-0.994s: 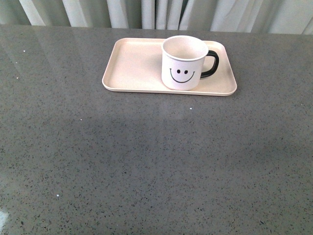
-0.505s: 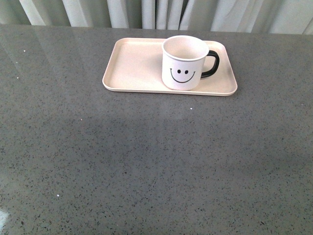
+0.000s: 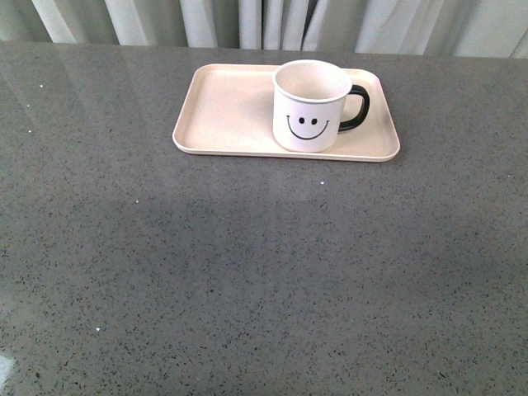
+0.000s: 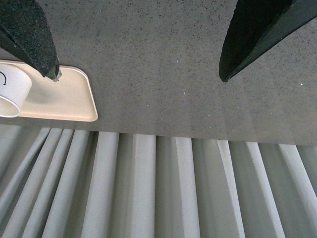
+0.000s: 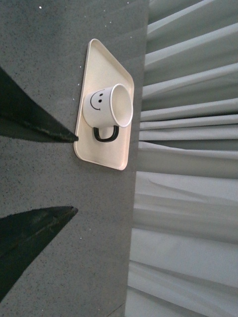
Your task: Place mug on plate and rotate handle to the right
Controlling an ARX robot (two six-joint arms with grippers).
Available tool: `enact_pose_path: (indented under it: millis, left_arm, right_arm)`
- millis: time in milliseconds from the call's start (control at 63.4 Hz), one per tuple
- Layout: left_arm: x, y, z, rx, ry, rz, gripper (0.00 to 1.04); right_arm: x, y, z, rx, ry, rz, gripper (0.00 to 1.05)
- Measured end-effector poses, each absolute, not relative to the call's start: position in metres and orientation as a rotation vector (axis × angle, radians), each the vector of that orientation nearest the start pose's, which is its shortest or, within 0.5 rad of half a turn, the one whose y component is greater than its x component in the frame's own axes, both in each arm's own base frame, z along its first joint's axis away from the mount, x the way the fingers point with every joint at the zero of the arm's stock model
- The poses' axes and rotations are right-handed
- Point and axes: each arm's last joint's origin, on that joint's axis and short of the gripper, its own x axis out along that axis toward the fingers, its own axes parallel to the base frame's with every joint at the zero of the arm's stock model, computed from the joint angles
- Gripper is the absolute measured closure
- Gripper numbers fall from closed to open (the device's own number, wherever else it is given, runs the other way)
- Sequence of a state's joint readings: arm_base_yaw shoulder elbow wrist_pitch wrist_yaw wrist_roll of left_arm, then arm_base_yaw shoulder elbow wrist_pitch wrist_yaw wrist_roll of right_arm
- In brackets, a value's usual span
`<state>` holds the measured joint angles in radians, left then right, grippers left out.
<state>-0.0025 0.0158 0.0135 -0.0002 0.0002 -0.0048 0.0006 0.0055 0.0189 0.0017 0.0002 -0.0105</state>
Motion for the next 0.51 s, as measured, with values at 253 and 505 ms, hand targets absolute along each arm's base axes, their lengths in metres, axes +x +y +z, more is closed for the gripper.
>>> enact_pose_path:
  millis: [253, 505]
  left_arm:
    - [0.0979, -0.0002, 0.1669, -0.005, 0.002, -0.003, 0.09]
    - [0.0979, -0.0002, 0.1669, -0.005, 0.002, -0.003, 0.09]
  right_arm:
    - [0.0969, 0.0, 0.1697, -0.01, -0.015, 0.0, 0.16]
    - [0.0969, 0.0, 0.1697, -0.01, -0.015, 0.0, 0.09]
